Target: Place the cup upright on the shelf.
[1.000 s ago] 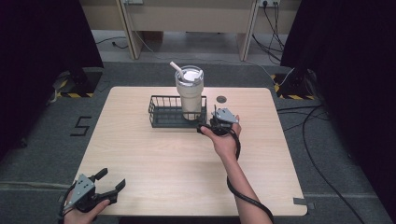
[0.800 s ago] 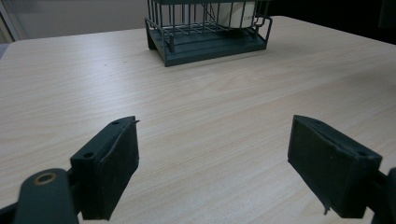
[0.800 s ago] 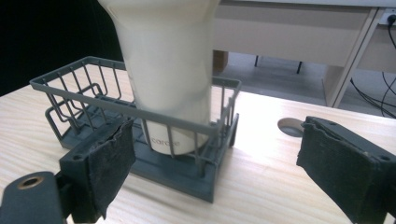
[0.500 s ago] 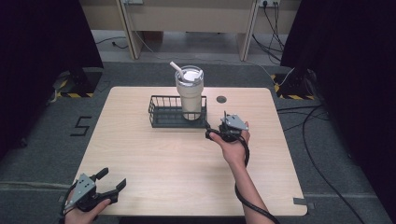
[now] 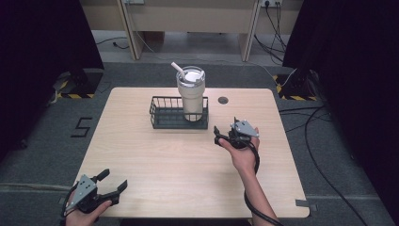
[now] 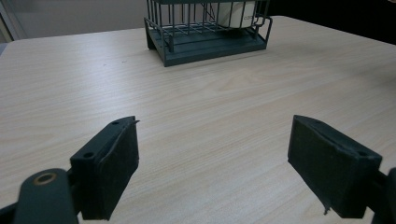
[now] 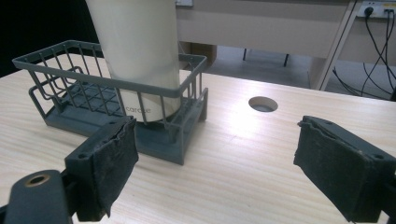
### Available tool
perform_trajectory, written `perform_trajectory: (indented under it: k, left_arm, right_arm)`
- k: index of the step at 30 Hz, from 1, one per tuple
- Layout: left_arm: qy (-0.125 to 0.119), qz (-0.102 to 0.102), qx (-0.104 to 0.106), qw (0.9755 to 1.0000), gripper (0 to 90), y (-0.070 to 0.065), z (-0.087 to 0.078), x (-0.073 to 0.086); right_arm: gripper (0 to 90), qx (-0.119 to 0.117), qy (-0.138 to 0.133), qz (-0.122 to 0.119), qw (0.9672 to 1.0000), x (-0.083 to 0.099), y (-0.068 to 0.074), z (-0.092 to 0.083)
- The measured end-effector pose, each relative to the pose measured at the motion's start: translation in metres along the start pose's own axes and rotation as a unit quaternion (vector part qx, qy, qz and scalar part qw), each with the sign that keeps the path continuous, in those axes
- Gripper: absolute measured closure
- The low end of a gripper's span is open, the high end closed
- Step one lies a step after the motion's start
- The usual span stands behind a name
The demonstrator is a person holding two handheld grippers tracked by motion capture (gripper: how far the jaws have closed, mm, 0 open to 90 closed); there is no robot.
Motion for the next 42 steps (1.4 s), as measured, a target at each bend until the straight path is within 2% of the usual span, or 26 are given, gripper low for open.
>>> perform_trajectory:
  k: [22, 36, 42]
  left_arm:
    - [0.002, -0.001, 0.001, 1.0, 15.8, 0.0, 0.001, 0.0]
    - [0.001, 0.0, -0.005, 1.0, 15.4, 0.0, 0.001, 0.0]
    - [0.003, 0.002, -0.005, 1.0, 15.5, 0.0, 0.001, 0.0]
  right_arm:
    - [14.6, 0.013, 0.006, 0.003, 0.9999, 0.025, -0.025, -0.027]
    - [14.9, 0.025, 0.011, 0.006, 0.9996, 0.049, -0.038, -0.05]
    - [15.2, 0.024, 0.012, 0.014, 0.9995, 0.062, -0.04, -0.055]
Point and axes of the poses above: each handheld gripper's, and its own axes: z roughly forward along the jaws, x roughly out of its underside, y roughly to its left, the point moved 1 cm from there along z, roughly forward along the jaws, and after that the axes turned 4 degrees about y, right-handed, at the moved point
